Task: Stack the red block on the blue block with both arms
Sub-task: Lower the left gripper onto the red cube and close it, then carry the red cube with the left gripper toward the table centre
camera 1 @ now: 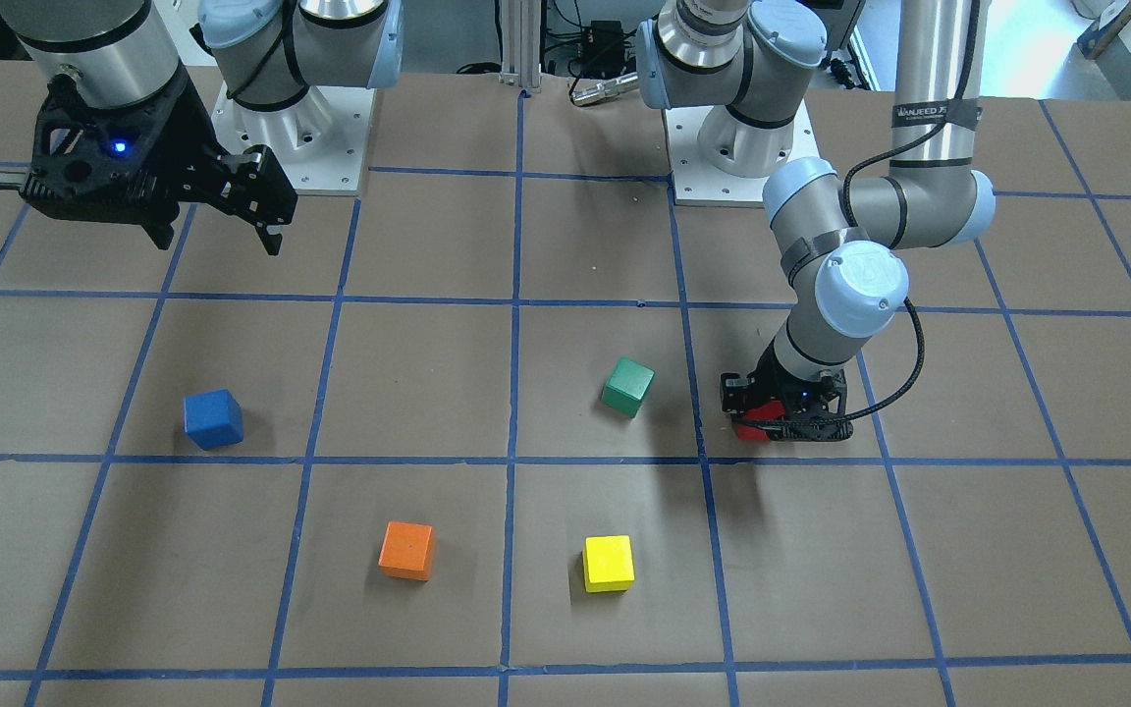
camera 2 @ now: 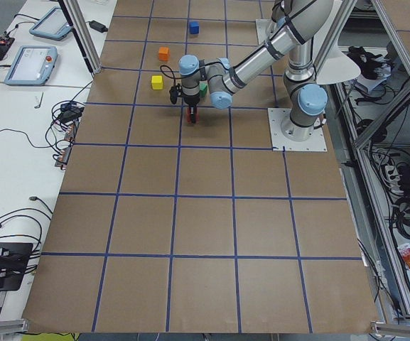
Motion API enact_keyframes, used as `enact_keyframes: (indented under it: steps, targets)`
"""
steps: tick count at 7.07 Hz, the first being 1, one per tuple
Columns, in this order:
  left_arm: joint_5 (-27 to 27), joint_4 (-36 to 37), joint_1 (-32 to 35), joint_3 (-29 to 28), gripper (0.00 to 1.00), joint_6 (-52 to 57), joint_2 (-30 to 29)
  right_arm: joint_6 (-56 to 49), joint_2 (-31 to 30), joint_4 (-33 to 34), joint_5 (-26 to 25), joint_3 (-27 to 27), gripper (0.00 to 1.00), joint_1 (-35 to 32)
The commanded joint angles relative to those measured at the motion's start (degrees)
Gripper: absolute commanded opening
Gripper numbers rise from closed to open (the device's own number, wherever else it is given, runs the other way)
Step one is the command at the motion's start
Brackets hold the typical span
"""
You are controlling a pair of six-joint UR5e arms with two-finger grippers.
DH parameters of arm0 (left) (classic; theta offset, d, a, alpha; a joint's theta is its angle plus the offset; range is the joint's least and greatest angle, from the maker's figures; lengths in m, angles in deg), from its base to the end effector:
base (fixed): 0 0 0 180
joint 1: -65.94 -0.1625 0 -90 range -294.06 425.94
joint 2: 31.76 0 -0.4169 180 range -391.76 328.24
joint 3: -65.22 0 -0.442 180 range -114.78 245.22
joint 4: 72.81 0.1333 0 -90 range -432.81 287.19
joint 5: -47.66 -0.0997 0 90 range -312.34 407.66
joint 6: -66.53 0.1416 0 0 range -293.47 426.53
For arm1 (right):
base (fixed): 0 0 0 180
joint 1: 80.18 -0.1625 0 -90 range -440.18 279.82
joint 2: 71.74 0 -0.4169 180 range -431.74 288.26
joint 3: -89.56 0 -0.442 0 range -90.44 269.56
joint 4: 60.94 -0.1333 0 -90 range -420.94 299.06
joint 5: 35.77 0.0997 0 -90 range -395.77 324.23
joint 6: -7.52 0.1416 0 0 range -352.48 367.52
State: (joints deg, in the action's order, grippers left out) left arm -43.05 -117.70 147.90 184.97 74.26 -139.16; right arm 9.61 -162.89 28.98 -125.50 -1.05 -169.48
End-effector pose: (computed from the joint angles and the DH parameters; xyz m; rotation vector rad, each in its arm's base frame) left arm -0.0575 -0.5332 0.0912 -0.0081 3.1337 0.0579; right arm 0.1274 -0.5360 0.4427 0.0763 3.1358 -0.0125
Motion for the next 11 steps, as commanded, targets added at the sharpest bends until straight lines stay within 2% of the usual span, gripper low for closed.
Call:
enact_keyframes:
  steps: [1, 2, 3, 5, 7, 8, 9, 10, 11]
  targets:
    - [-0.34, -1.94, 1.53, -4.23, 0.08, -0.43, 0.87, -0.59, 0.0, -0.1, 0.0, 0.0, 1.0, 0.0]
    - [-0.09, -8.22, 3.62, -9.48, 0.08, -2.87, 1.14, -0.51, 0.0, -0.01, 0.0, 0.0, 1.0, 0.0]
    - [-0.08, -12.38, 8.43, -14.5, 0.08, -8.47, 0.27, -0.51, 0.09, -0.01, 0.0, 0.0, 1.0, 0.0]
    - [0.18, -11.8, 20.03, -20.14, 0.08, -18.33, -3.32, -0.07, 0.09, -0.01, 0.0, 0.0, 1.0, 0.0]
    - [1.23, -11.72, 27.78, -24.02, 0.08, -26.04, -8.32, -0.42, 0.09, 0.16, 0.0, 0.0, 1.0, 0.0]
    - [1.23, -9.71, 29.29, -24.3, 0.08, -27.58, -11.05, -0.42, 0.09, 0.08, 0.0, 0.0, 1.0, 0.0]
    - [1.5, -4.65, 29.57, -24.3, 0.08, -30.2, -13.34, -0.42, 0.09, 0.34, 0.0, 0.0, 1.0, 0.0]
    - [1.85, -4.42, 29.57, -24.21, 0.19, -27.71, -15.01, -0.07, 0.0, 0.43, 0.0, 0.09, 1.0, 0.0]
    - [1.76, -4.25, 29.57, -24.3, 0.49, -27.51, -15.99, -0.16, 0.0, 0.77, 0.0, 0.09, 1.0, 0.0]
